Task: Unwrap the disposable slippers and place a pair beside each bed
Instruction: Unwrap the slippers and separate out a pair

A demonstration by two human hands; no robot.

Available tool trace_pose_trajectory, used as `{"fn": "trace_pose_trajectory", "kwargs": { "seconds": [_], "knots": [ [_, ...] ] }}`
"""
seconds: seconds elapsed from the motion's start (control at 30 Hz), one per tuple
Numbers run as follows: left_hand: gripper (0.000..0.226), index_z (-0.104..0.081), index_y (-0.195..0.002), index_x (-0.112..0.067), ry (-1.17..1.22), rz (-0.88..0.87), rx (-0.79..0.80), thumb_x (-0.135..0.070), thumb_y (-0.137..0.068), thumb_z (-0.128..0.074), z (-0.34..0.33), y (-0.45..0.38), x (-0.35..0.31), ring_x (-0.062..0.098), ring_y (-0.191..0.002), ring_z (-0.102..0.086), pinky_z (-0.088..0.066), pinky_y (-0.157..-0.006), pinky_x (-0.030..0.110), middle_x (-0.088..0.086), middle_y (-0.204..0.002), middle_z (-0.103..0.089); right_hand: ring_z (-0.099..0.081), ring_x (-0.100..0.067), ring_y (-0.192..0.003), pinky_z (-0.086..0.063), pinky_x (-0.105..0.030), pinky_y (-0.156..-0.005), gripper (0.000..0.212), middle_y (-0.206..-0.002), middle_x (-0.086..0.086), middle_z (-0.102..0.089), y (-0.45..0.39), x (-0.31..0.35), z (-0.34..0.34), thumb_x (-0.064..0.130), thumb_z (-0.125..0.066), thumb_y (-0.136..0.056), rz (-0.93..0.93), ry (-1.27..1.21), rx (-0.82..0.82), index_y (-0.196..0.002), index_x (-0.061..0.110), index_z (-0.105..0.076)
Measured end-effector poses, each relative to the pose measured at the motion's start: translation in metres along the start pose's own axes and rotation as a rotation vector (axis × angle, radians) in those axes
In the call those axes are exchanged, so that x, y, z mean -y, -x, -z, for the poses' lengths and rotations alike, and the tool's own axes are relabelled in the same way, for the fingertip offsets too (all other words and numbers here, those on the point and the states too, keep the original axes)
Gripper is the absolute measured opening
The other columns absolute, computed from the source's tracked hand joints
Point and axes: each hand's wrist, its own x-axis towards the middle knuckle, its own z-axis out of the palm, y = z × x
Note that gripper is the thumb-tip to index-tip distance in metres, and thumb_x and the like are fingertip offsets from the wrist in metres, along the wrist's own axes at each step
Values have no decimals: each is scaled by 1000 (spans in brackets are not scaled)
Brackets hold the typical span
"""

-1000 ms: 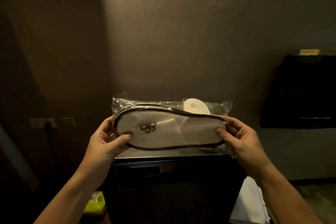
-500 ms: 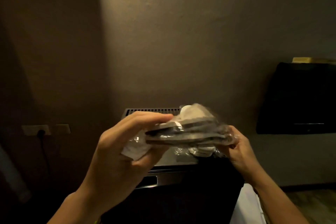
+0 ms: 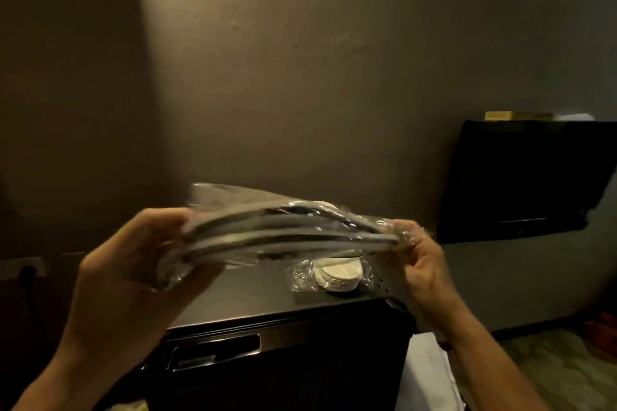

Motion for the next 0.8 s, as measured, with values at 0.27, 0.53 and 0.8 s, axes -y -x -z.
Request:
{"fn": "trace_pose_trajectory", "kwargs": {
  "seconds": [0.27, 0.53, 0.8],
  "knots": [
    [64, -64, -113, -38, 83, 143, -18, -5, -63, -84, 4, -9, 61, 14, -105, -73, -59, -80, 17, 1, -128, -68, -72, -20, -104, -60, -28, -83, 27, -109, 4, -72, 3, 67, -17, 8, -69, -90, 248, 111, 53, -116, 11, -62],
    [54, -76, -103, -24, 229, 127, -147, 20, -72, -72, -34, -12, 65, 6, -91, -75, -61, -82, 26, -9, -97, -80, -64, -15, -110, -50, -28, -95, 26, -115, -2, -68, 36, 172, -58, 6, -74, -90, 827, 415, 41, -114, 13, -67],
    [39, -80, -94, -27, 326, 226, -98, 8, -77, -76, -55, -8, 51, 2, -88, -74, -57, -71, 14, -11, -94, -80, -62, -12, -113, -48, -26, -97, 28, -120, 1, -67, 42, 182, -61, 10, -74, -91, 895, 485, 108, -118, 15, -67]
  ]
}}
